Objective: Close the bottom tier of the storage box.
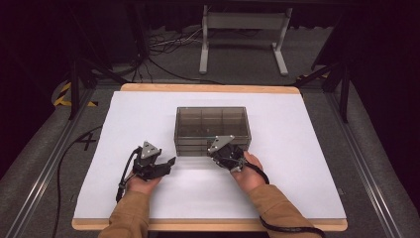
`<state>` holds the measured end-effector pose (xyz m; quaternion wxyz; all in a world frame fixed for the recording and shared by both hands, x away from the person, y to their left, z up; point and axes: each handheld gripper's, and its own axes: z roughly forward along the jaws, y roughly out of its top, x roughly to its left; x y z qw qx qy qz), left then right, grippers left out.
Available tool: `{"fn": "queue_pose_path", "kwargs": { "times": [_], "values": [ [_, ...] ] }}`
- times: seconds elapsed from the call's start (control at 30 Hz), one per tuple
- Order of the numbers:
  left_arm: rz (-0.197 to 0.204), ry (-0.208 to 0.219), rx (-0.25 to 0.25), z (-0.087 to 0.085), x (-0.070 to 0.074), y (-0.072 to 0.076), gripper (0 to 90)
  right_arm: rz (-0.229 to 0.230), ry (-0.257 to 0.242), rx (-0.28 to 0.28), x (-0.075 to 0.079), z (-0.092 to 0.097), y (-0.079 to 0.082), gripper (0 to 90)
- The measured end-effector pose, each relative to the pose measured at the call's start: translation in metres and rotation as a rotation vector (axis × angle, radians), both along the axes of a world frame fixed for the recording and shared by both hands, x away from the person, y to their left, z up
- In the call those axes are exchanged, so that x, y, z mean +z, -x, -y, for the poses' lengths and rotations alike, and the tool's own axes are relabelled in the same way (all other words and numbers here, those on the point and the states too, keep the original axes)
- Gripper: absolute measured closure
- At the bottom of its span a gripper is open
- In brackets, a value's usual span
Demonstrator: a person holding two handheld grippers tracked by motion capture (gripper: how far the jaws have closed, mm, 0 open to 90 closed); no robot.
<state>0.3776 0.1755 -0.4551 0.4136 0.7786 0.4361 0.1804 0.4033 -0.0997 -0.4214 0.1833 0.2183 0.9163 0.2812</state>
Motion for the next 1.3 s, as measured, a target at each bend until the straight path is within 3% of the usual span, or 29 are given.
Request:
{"fn": "queue_pose_path", "kwargs": {
  "times": [0.37, 0.57, 0.8, 0.83, 0.87, 0.9, 0.93, 1.07, 1.1, 1.17, 1.3],
  "values": [
    [0.003, -0.002, 0.004, 0.0, 0.0, 0.001, 35.9, -0.008, -0.036, 0.01, 0.014, 0.01, 0.006, 89.6],
    [-0.003, 0.006, 0.011, -0.003, 0.0, 0.004, 35.7, -0.001, -0.064, 0.011, 0.022, 0.02, 0.009, 84.2],
    [-0.009, 0.014, 0.022, -0.008, 0.001, 0.01, 35.4, 0.013, -0.106, 0.009, 0.026, 0.03, 0.013, 70.0],
    [-0.017, 0.017, 0.017, -0.01, 0.002, 0.011, 35.3, 0.013, -0.123, 0.002, 0.028, 0.034, 0.013, 62.5],
    [-0.017, 0.017, 0.017, -0.01, 0.002, 0.011, 35.2, 0.013, -0.123, 0.002, 0.028, 0.034, 0.013, 62.5],
    [-0.019, 0.02, 0.019, -0.01, 0.002, 0.011, 35.1, 0.012, -0.138, 0.003, 0.029, 0.037, 0.014, 55.3],
    [-0.017, 0.026, 0.023, -0.01, 0.001, 0.012, 35.1, 0.012, -0.138, 0.003, 0.029, 0.037, 0.014, 55.3],
    [-0.019, 0.025, 0.025, -0.012, 0.002, 0.012, 35.0, 0.007, -0.17, -0.008, 0.031, 0.045, 0.017, 40.5],
    [-0.02, 0.025, 0.024, -0.012, 0.002, 0.012, 34.9, 0.004, -0.18, -0.003, 0.032, 0.05, 0.018, 31.1],
    [-0.022, 0.029, 0.026, -0.012, 0.001, 0.012, 34.9, -0.004, -0.156, 0.001, 0.033, 0.054, 0.02, 25.1],
    [-0.023, 0.03, 0.026, -0.012, 0.001, 0.011, 34.9, 0.001, -0.171, -0.02, 0.035, 0.061, 0.022, 17.3]
  ]
}}
